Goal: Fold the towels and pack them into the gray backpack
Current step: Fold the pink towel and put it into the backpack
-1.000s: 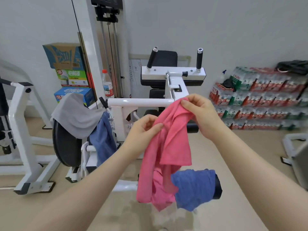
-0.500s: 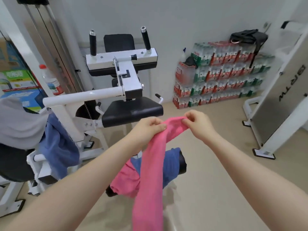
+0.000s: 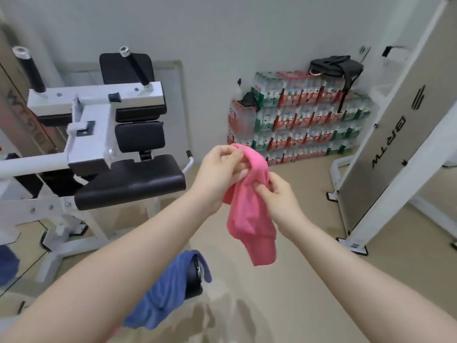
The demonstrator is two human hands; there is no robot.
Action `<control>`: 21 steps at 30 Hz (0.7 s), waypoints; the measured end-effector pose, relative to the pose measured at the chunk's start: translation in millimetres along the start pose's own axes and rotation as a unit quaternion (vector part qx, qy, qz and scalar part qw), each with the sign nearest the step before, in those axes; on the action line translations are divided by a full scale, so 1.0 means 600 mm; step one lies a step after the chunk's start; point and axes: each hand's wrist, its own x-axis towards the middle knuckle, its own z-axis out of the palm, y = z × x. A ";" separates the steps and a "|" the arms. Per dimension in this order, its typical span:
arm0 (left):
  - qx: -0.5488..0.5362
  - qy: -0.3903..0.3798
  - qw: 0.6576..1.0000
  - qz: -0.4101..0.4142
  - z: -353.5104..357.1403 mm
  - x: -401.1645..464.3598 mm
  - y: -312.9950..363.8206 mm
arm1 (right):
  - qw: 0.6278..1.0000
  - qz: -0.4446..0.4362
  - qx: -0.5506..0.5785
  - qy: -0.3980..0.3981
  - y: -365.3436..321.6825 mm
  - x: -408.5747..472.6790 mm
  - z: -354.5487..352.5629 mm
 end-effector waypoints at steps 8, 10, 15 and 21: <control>0.363 -0.204 0.891 0.184 0.080 0.054 -0.126 | 0.941 0.259 0.215 -0.027 0.021 0.137 -0.152; 0.412 -0.167 0.863 0.239 0.105 0.091 -0.140 | 0.924 0.313 0.220 -0.021 0.037 0.169 -0.174; 0.485 -0.148 0.798 0.327 0.160 0.207 -0.153 | 0.911 0.354 0.182 -0.105 0.072 0.259 -0.228; 0.437 -0.135 0.878 0.140 0.234 0.401 -0.122 | 0.968 0.071 -0.235 0.047 0.101 0.411 -0.263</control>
